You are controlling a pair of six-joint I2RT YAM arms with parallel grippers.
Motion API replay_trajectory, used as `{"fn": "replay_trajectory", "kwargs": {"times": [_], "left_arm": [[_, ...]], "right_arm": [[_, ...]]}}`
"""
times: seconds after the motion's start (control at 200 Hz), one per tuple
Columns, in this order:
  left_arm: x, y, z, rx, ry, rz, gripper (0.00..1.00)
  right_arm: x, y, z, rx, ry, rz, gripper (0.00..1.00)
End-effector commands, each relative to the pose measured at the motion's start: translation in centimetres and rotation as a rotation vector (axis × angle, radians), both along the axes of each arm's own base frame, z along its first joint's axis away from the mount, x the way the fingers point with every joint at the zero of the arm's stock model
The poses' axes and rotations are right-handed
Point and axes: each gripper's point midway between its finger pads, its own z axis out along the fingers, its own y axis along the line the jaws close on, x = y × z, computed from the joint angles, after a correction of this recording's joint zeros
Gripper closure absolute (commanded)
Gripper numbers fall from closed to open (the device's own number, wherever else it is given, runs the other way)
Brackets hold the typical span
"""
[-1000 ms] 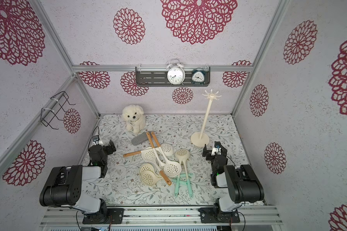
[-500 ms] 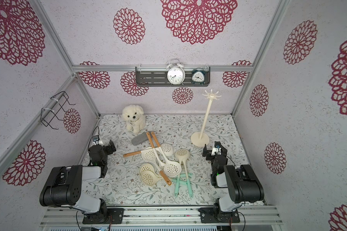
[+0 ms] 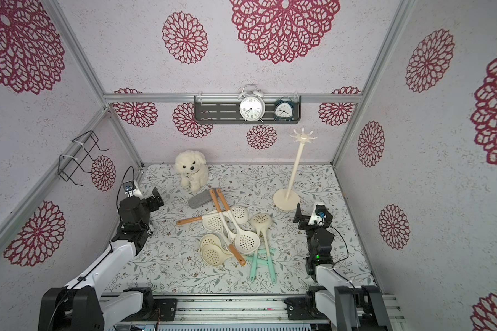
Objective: Hang the skimmer on the kitchen utensil rack
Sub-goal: Move the rack to the center of the board.
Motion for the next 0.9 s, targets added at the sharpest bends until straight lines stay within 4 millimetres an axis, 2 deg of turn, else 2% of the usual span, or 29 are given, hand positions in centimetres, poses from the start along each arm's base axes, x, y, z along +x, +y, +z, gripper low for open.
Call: {"fn": "replay_trajectory", "kwargs": {"times": [0.0,0.08,0.2,0.31,0.44,0.55,0.66,0.896], "left_arm": [[-2.0,1.0,-1.3,-0.173,0.089,0.126,0.03],[-2.8,1.1,-1.1,-0.230,0.129,0.159,0.03],[-3.3,0.4,-1.0,-0.317,0.128,0.146,0.03],[-3.3,-1.6,-1.6,-0.392,0.149,0.057,0.03],[-3.6,-4.8,-1.7,-0.377,0.187,-0.064,0.03],[-4.2,-7.2,-1.2,-0.350,0.195,-0.152,0.03],[-4.7,-10.3,-1.2,-0.333,0.218,-0.265,0.03],[-5.3,-17.8,-1.1,-0.320,0.235,-0.506,0.03]], "right_arm": [[-0.7,-0.6,-1.4,0.147,0.091,-0.026,0.01],[-1.6,-1.4,-0.5,0.223,0.067,-0.066,0.01],[-2.5,-1.3,1.2,0.260,0.031,-0.052,0.00],[-2.8,-0.5,2.5,0.274,0.038,-0.007,0.01],[-2.3,2.1,2.9,0.239,0.122,0.133,0.01],[-1.5,3.1,2.6,0.248,0.218,0.180,0.01],[-0.5,3.8,2.0,0.240,0.312,0.202,0.01],[2.5,3.5,0.3,0.205,0.475,0.163,0.01]]}}
